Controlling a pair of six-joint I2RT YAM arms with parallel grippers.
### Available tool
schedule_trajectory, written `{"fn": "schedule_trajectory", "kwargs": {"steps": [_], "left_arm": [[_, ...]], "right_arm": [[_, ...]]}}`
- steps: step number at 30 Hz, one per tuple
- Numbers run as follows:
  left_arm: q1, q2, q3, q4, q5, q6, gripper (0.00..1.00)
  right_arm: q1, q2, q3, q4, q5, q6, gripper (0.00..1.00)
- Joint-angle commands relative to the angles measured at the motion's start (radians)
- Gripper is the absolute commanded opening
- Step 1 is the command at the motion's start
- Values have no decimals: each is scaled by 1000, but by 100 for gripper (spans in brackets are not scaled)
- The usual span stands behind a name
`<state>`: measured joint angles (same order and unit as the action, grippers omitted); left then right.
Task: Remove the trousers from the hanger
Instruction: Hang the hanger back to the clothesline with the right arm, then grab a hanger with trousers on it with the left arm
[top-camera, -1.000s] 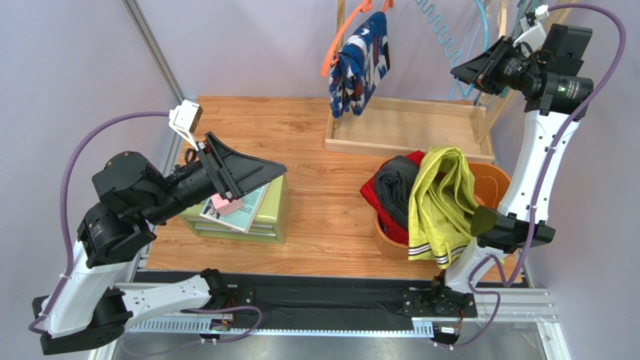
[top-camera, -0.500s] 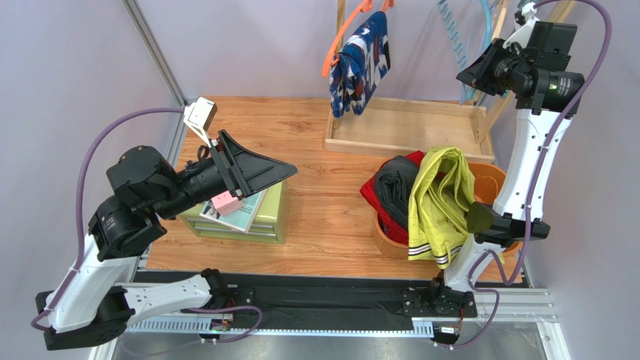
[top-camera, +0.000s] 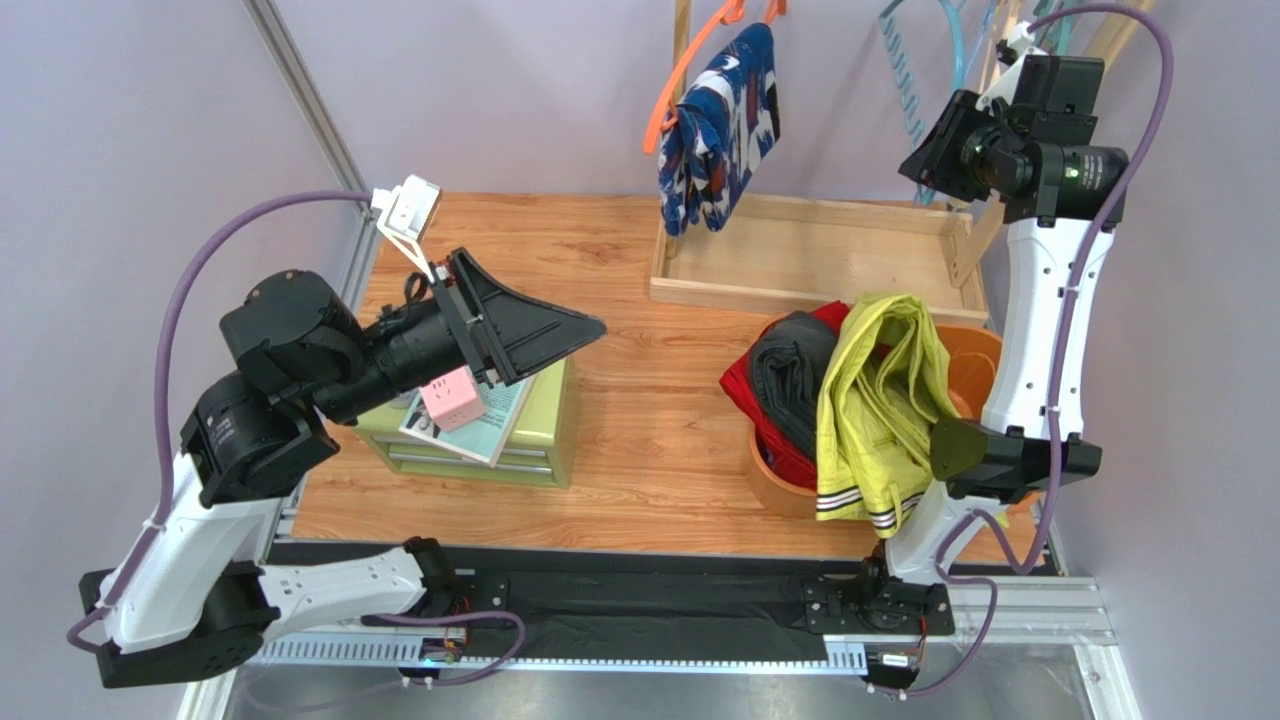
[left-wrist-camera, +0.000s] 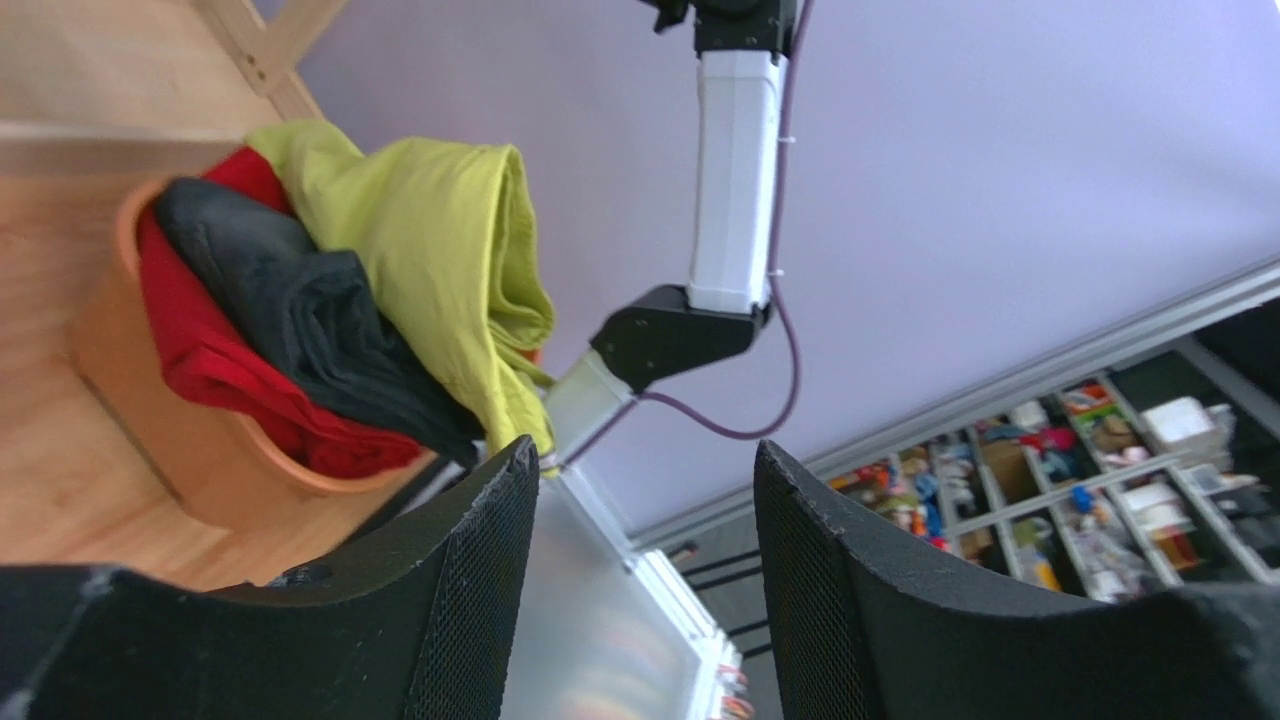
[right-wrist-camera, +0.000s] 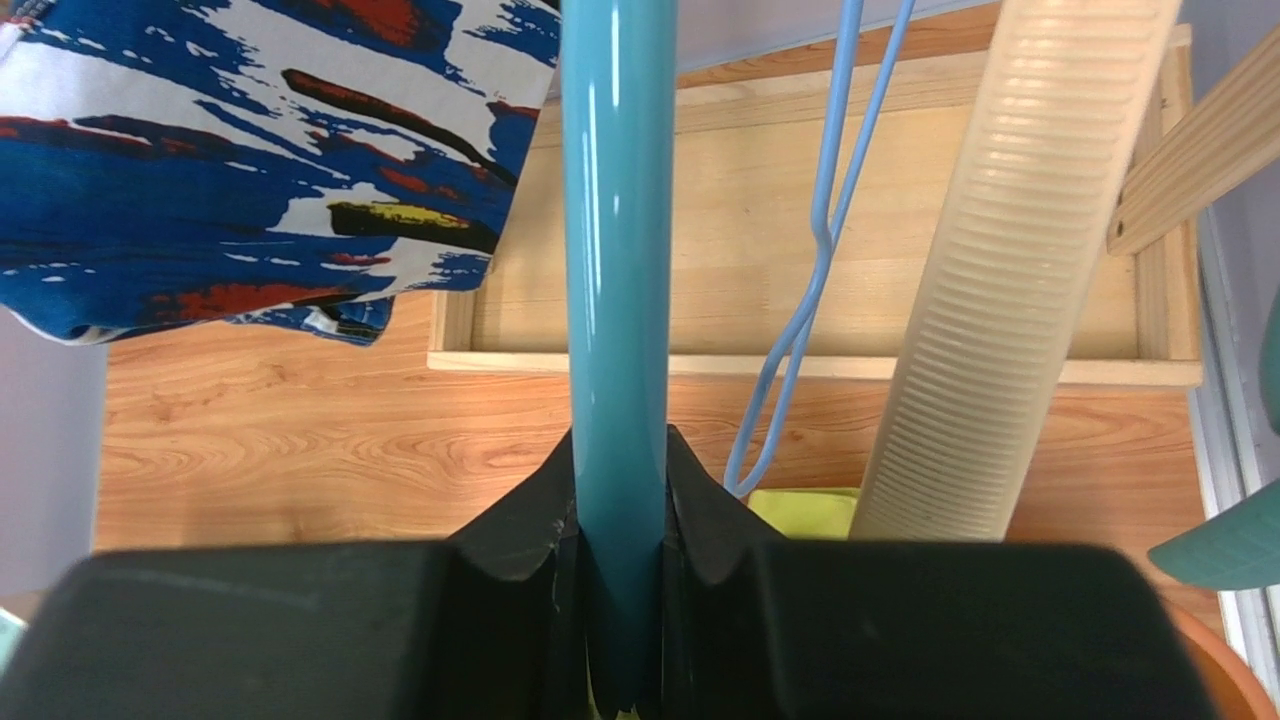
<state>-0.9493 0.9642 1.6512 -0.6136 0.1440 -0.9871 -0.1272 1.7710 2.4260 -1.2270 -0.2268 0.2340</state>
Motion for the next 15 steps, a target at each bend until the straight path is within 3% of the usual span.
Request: {"fn": "schedule_trajectory", "kwargs": {"steps": [1, 4, 9, 15], "left_arm": [[0, 53, 106, -69, -75, 261, 61], [15, 109, 172, -115, -133, 411, 62], [112, 244, 251, -83, -132, 594, 66], [236, 458, 357, 21, -115, 752, 68]], "right_arm": [[8, -88, -42, -89, -49, 85, 42], [14, -139, -57, -103, -83, 132, 57], [55, -255, -100, -152, -31, 200, 74], [57, -454, -241, -189, -16, 246, 81]]}}
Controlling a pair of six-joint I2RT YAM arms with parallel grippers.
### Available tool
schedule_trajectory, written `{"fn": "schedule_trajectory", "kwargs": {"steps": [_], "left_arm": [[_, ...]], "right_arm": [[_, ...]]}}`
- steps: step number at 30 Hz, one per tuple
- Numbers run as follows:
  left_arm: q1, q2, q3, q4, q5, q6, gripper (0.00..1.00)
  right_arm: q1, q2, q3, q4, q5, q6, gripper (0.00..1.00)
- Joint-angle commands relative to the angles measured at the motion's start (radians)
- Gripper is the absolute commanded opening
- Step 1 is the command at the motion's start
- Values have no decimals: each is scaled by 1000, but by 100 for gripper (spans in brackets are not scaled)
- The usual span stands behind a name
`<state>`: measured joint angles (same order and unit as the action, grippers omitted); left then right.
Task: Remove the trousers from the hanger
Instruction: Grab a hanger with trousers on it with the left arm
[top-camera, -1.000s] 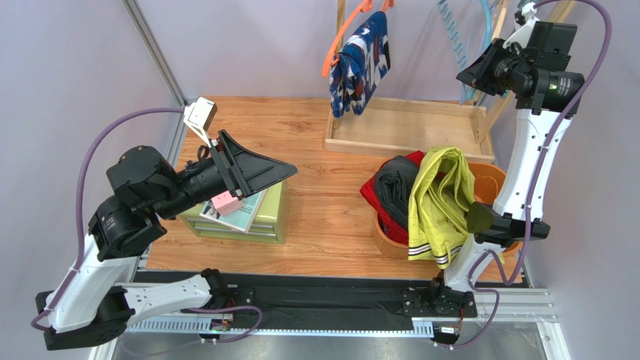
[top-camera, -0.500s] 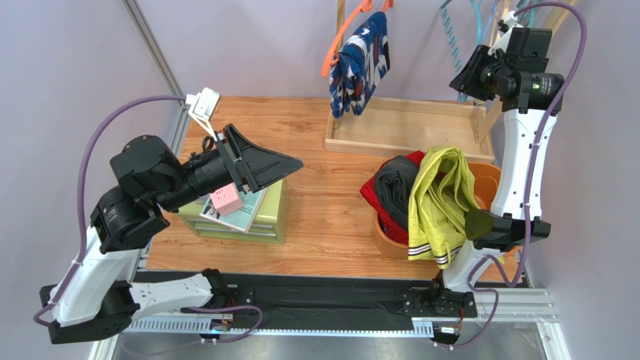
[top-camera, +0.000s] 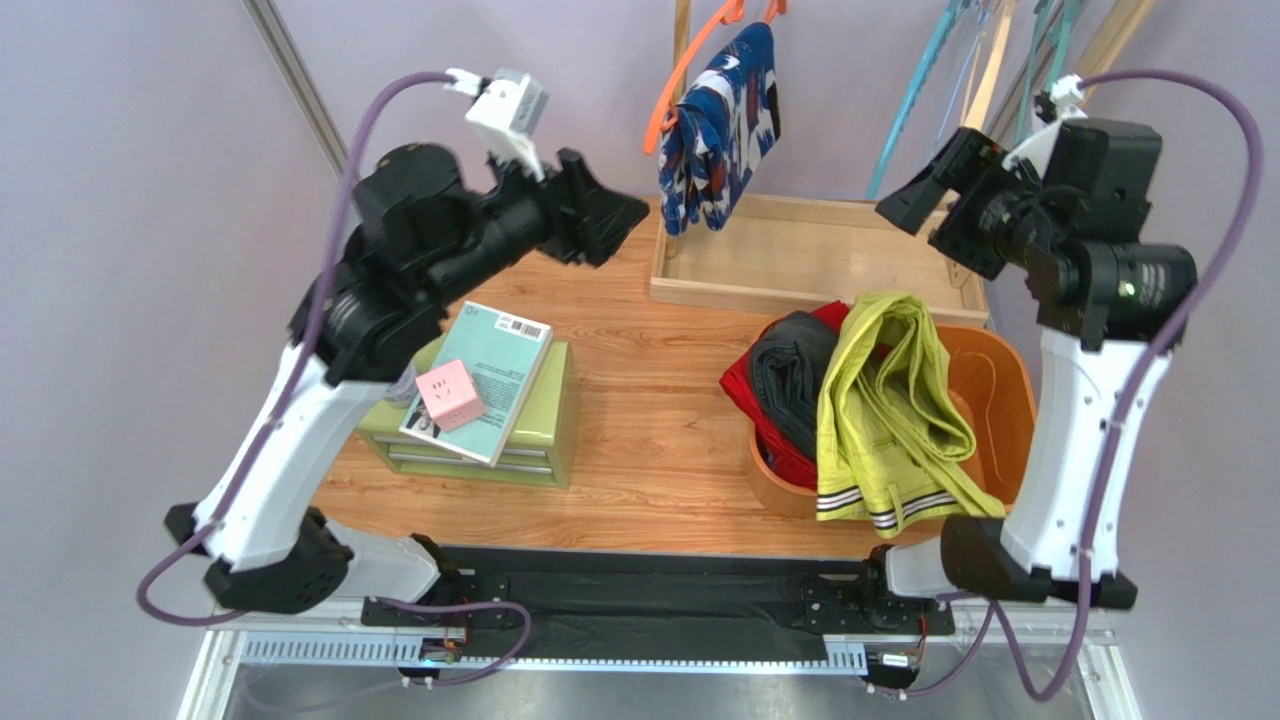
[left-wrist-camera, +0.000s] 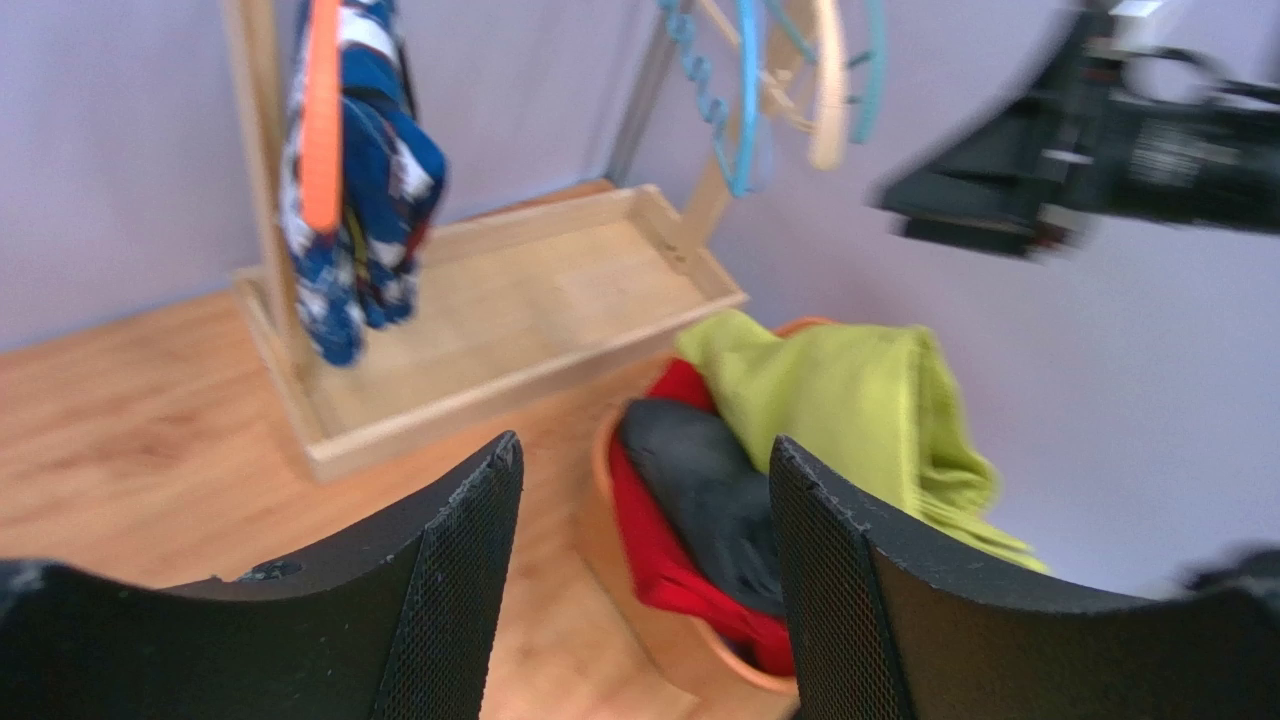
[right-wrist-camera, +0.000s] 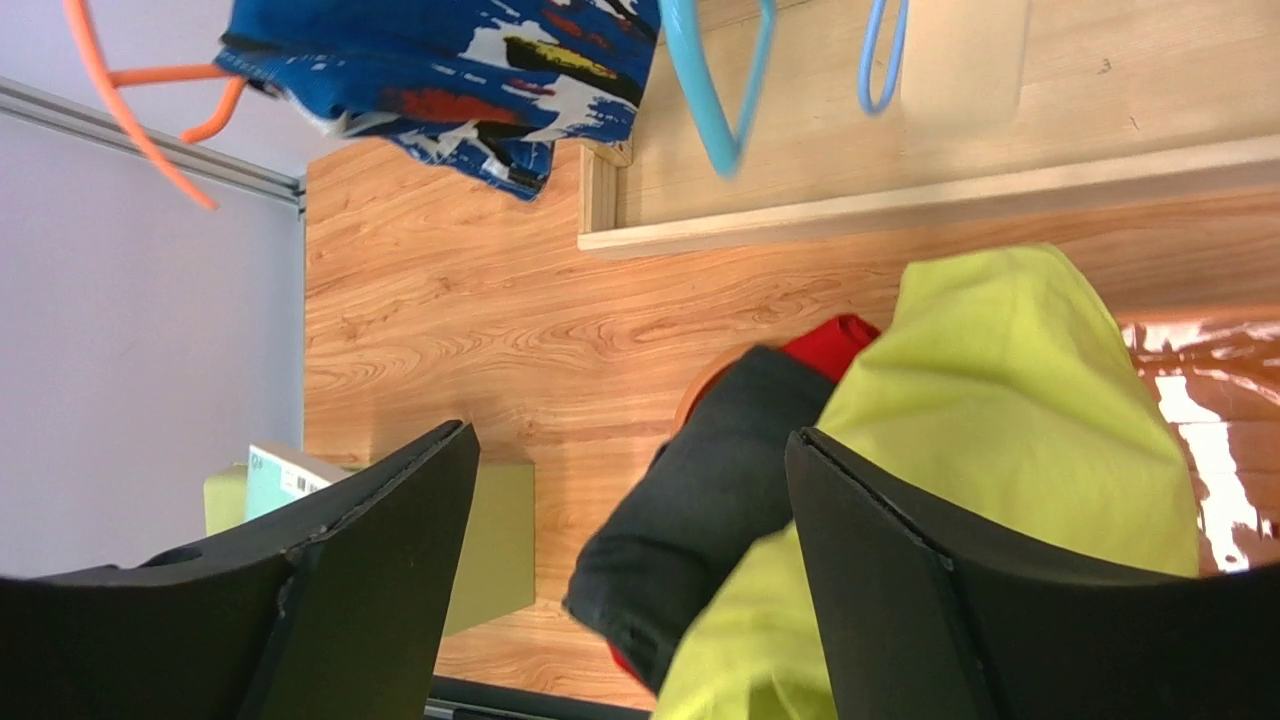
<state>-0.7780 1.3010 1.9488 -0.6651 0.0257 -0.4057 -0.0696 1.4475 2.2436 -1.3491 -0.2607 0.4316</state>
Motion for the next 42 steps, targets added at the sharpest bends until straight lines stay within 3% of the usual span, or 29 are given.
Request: {"fn": "schedule_trajectory", "kwargs": {"steps": [1, 7, 15, 22, 32, 38, 42], "left_arm": [[92, 154, 100, 82, 17, 177, 68], [151, 433, 281, 168, 33, 234, 68], [198, 629, 420, 272, 23, 266, 65], [223, 652, 411, 306, 39, 266, 55], [241, 459, 308, 279, 146, 333, 66], [281, 486, 303, 280, 163, 363, 69], [299, 582, 367, 286, 219, 340, 69]], "right_arm": [[-1, -154, -67, -77, 11, 39, 81], [-1, -324, -145, -148, -128, 6, 82], [-1, -481, -211, -157, -251, 36, 85], [-1, -487, -171, -159, -264, 18, 85], [-1, -506, -222, -159, -273, 13, 85], [-1, -516, -219, -165, -298, 27, 85], [-1, -521, -208, -176, -310, 32, 85]]}}
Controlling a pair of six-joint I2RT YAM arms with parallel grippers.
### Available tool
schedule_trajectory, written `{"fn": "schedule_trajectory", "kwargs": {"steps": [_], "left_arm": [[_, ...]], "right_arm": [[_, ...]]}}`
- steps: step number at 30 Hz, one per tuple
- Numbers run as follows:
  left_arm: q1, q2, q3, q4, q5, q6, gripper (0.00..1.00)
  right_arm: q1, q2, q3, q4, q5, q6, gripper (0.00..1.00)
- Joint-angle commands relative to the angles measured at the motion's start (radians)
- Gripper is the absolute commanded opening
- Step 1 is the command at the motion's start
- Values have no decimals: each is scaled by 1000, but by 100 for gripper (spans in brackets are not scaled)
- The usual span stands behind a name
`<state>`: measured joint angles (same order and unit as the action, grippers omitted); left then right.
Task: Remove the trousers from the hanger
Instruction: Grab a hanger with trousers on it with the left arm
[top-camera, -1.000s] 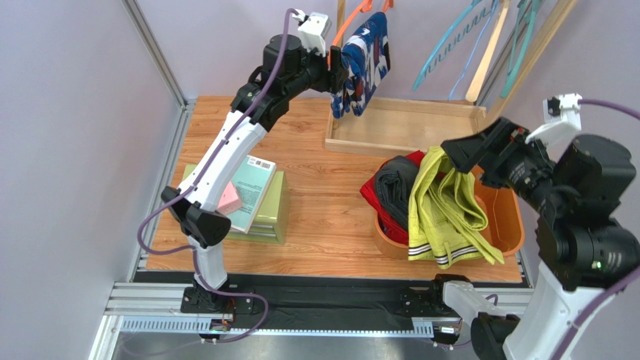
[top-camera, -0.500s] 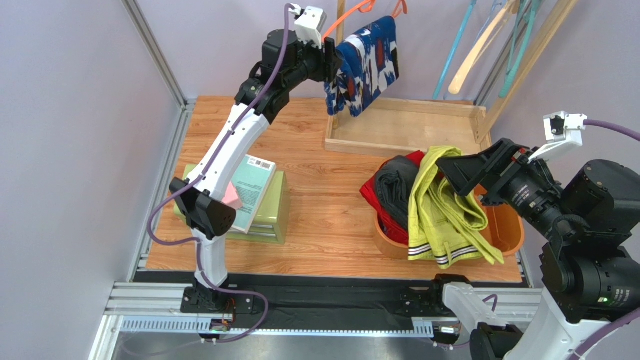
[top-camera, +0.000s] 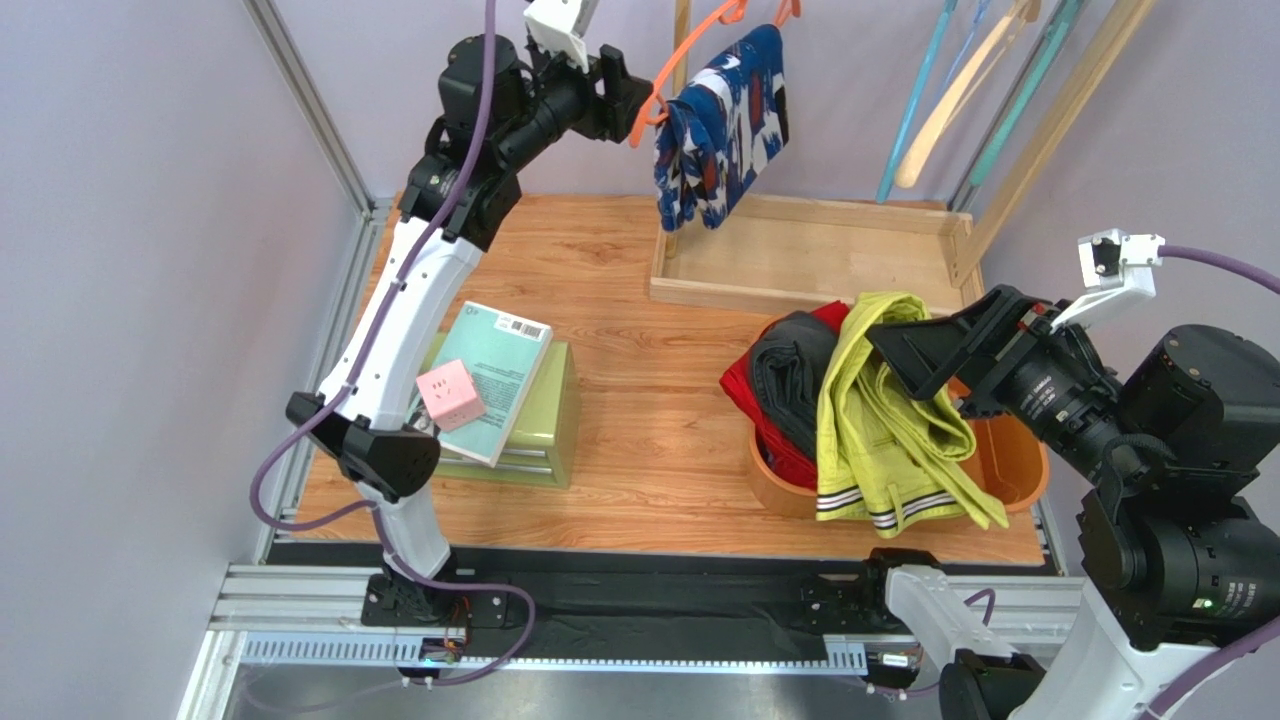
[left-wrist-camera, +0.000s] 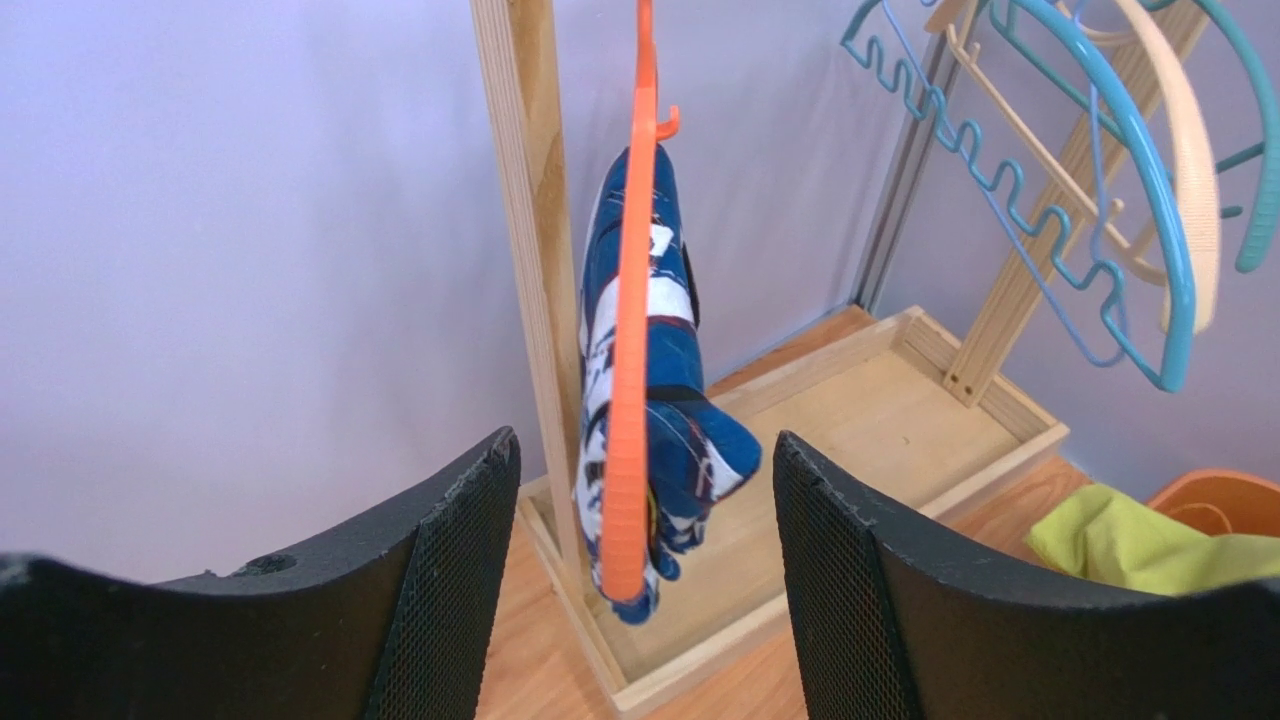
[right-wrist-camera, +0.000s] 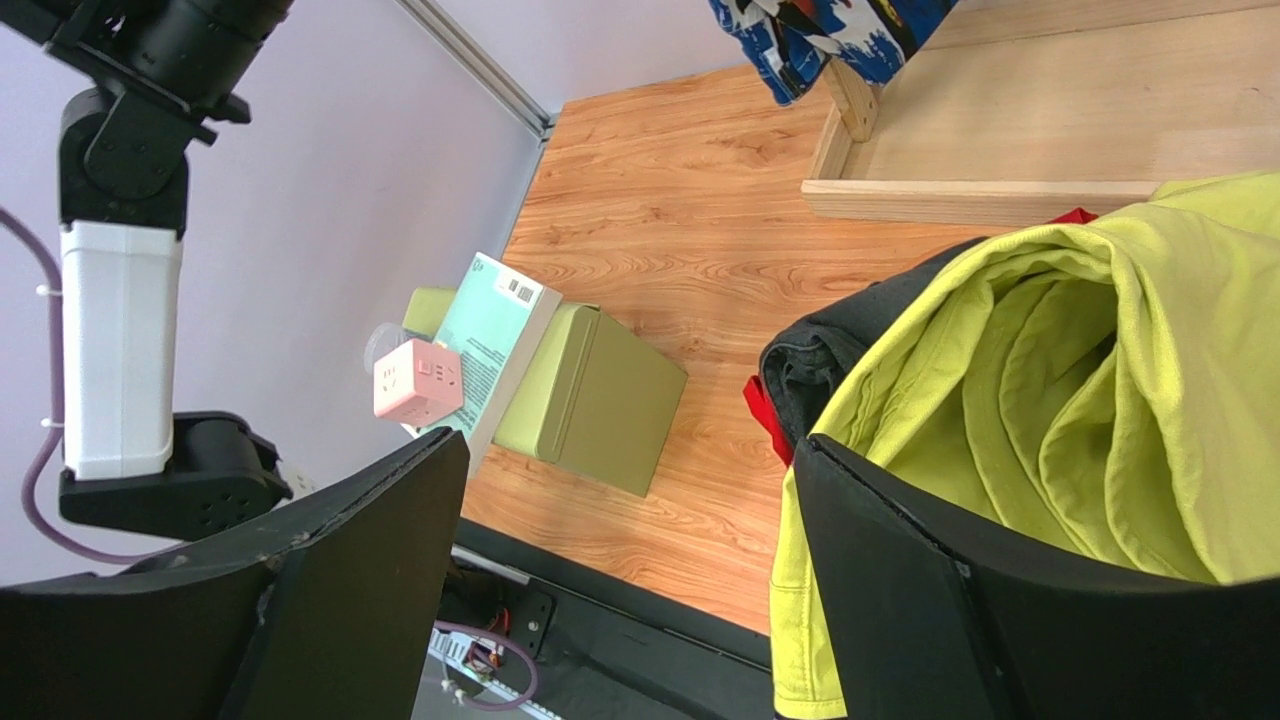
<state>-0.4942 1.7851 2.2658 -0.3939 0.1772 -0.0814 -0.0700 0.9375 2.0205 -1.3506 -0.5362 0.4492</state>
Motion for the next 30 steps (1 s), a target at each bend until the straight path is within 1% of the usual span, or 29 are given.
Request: {"fn": "schedule_trajectory", "kwargs": {"steps": [1, 5, 8, 11, 12, 13, 14, 15, 17, 18, 19, 20, 21, 22, 24, 25, 30], "left_arm": [[17, 117, 63, 16, 82, 11, 69], [17, 181, 90, 78, 206, -44, 69], [17, 221, 93, 99, 196, -79, 69], [16, 243, 80, 116, 196, -106, 58], [16, 246, 72, 127, 200, -122, 51], [16, 247, 66, 139, 200, -133, 47], [14, 247, 61, 142, 193, -141, 41], [14, 243, 60, 142, 188, -149, 29], [9, 232, 40, 165, 170, -149, 22], [8, 218, 32, 174, 162, -149, 15], [8, 217, 29, 190, 157, -152, 12], [8, 217, 44, 187, 154, -156, 9], [8, 226, 60, 178, 154, -159, 3], [8, 230, 75, 164, 163, -176, 0], [8, 234, 103, 165, 208, -207, 0], [8, 234, 115, 174, 240, -251, 0], [-7, 261, 207, 194, 306, -372, 0]], "right_arm": [[-1, -14, 18, -179, -36, 14, 85], [-1, -19, 30, -212, -38, 13, 85], [-1, -17, 52, -234, -38, 11, 85], [-1, -14, 70, -249, -42, 11, 85], [-1, -16, 70, -254, -42, 11, 85], [-1, -17, 70, -255, -42, 11, 85], [-1, -19, 66, -257, -42, 13, 85], [-1, -20, 64, -257, -42, 13, 85], [-1, -22, 66, -259, -45, 11, 85], [-1, -22, 67, -259, -47, 9, 85], [-1, -22, 67, -259, -48, 9, 85], [-1, -22, 67, -259, -50, 9, 85], [-1, -23, 66, -260, -50, 11, 85], [-1, -25, 66, -260, -50, 9, 85], [-1, -26, 63, -263, -50, 6, 85], [-1, -29, 61, -265, -50, 6, 85], [-1, -31, 60, -271, -53, -1, 86]]}}
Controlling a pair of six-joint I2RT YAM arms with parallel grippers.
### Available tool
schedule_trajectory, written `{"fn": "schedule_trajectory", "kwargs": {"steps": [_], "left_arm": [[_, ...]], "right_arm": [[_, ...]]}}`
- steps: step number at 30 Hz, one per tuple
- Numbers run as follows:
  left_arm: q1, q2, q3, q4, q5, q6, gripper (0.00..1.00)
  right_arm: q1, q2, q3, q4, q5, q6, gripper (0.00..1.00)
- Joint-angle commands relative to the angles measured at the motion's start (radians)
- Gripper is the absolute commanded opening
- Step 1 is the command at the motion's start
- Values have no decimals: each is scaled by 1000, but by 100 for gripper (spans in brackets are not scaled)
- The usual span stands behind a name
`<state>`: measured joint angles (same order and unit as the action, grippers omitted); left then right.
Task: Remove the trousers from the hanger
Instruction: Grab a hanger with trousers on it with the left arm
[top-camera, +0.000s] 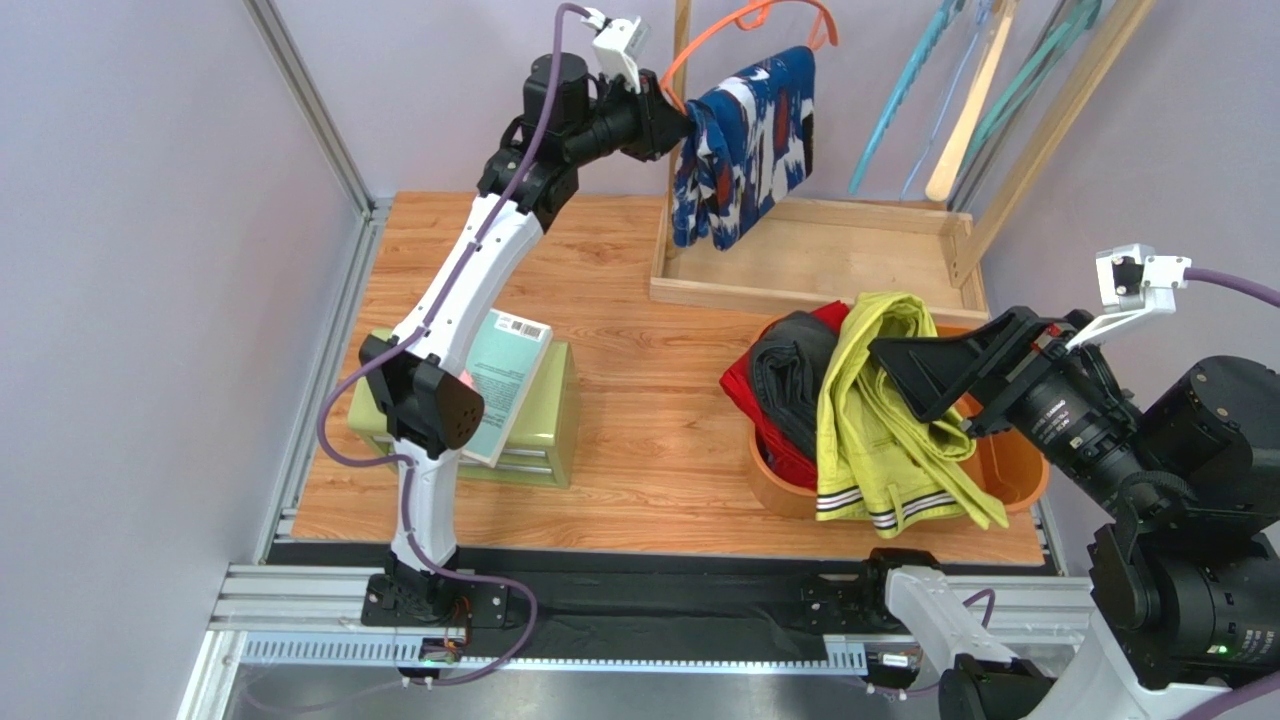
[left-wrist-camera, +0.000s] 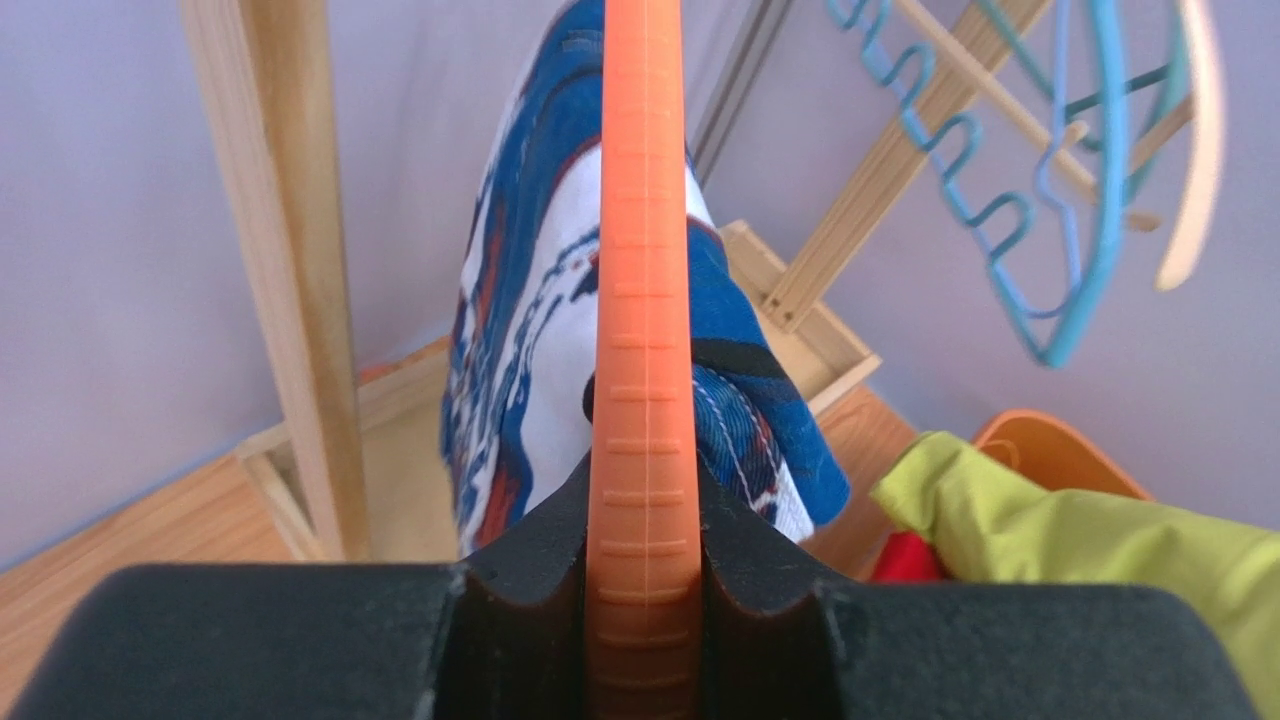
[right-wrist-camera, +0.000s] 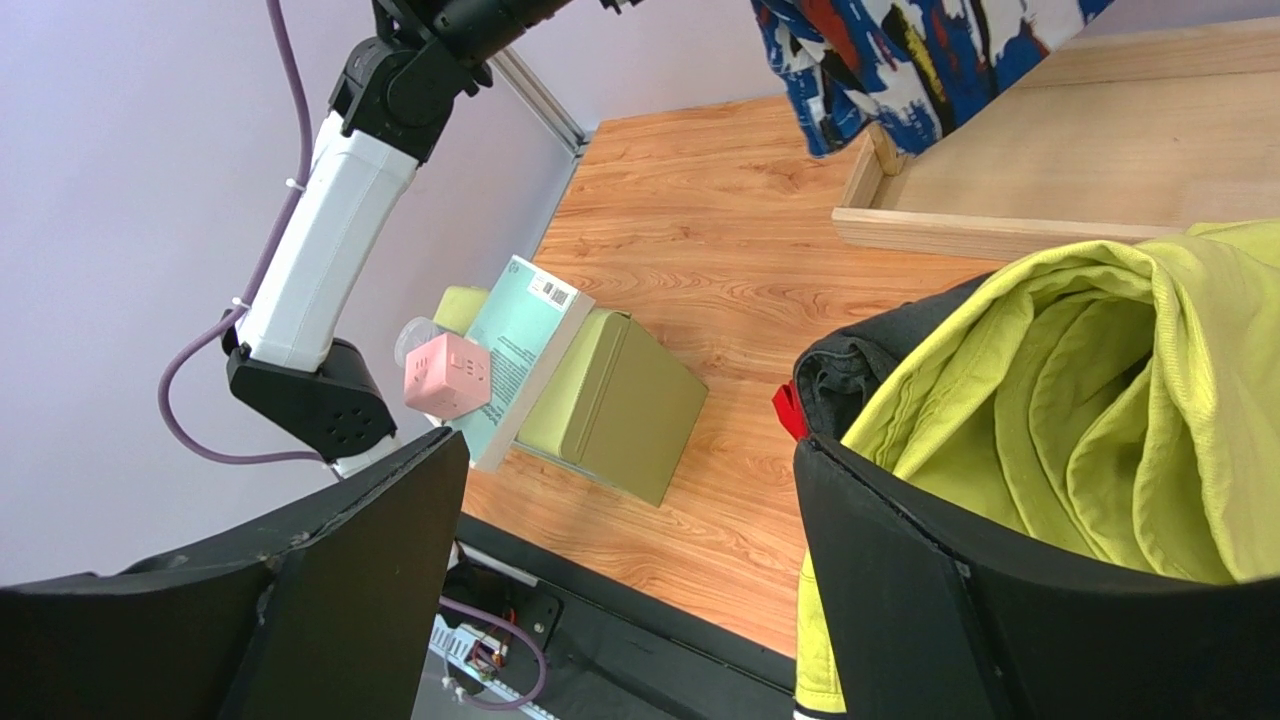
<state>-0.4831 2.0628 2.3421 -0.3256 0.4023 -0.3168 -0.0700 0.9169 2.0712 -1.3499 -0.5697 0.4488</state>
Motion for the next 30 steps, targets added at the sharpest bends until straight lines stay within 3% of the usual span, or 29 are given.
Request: {"fn": "schedule_trajectory", "kwargs": {"steps": [1, 11, 22, 30], "left_arm": [[-28, -7, 167, 150, 98, -149, 0], [-78, 161, 263, 440, 20, -485, 0], [-95, 263, 341, 720, -244, -729, 0], [-95, 275, 336, 732, -399, -821, 0]], "right_arm": [[-1, -12, 4, -273, -21, 1, 86], [-1, -27, -14, -281, -25, -7, 86], [-1, -46, -72, -282, -15, -28, 86], [-1, -55, -95, -282, -15, -28, 87]]}}
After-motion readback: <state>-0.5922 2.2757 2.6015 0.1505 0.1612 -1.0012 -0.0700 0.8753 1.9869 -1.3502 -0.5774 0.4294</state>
